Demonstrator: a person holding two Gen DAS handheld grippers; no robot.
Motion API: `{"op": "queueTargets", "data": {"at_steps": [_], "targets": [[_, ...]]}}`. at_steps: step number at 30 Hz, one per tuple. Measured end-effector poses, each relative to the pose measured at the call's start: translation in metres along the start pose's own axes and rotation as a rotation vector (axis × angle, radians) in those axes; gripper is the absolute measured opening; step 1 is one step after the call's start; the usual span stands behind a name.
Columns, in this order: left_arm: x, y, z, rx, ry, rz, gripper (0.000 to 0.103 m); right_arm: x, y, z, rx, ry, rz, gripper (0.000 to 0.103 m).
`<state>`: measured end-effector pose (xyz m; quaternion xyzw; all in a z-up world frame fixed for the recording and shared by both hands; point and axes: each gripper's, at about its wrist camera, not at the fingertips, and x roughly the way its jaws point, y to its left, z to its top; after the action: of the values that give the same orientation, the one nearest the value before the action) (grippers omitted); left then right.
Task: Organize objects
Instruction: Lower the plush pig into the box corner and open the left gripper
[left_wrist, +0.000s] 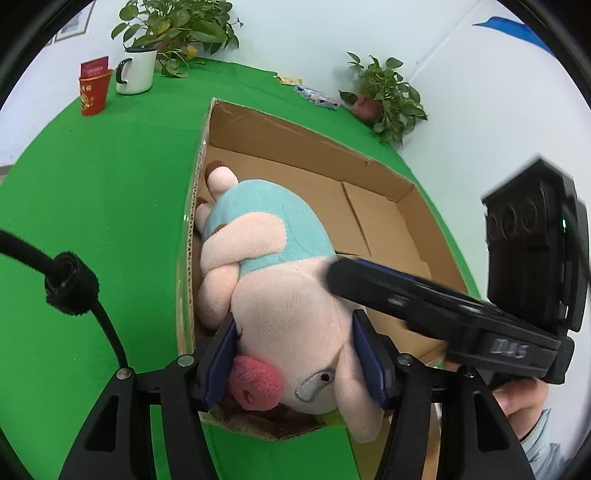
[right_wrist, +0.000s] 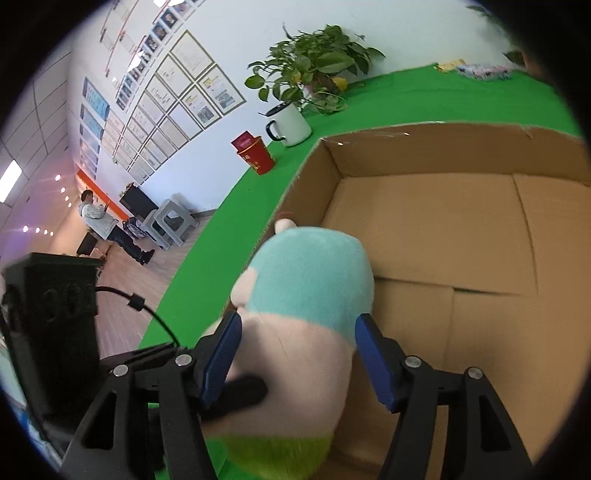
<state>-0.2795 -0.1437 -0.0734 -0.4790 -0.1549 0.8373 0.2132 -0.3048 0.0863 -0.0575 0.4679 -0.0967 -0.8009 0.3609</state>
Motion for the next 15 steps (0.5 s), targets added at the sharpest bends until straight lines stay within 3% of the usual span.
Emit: {"op": "queueTargets", "data": {"at_steps": [4, 8, 15], "targets": [[0.003, 0.001, 0.004, 0.0, 0.002, 0.001, 0.058, -0.013, -0.018, -0.011, 0.083, 0.022, 0.029, 0.064], [0.004, -0.001, 0.006, -0.007, -0.005, 0.009, 0.06, -0.011, -0.009, -0.03, 0.037, 0.085, 0.061, 0.064], [-0.013, -0.005, 0.012, -0.025, -0.028, 0.058, 0.06, 0.0, -0.005, -0.039, 0.029, 0.067, 0.044, 0.064]]}}
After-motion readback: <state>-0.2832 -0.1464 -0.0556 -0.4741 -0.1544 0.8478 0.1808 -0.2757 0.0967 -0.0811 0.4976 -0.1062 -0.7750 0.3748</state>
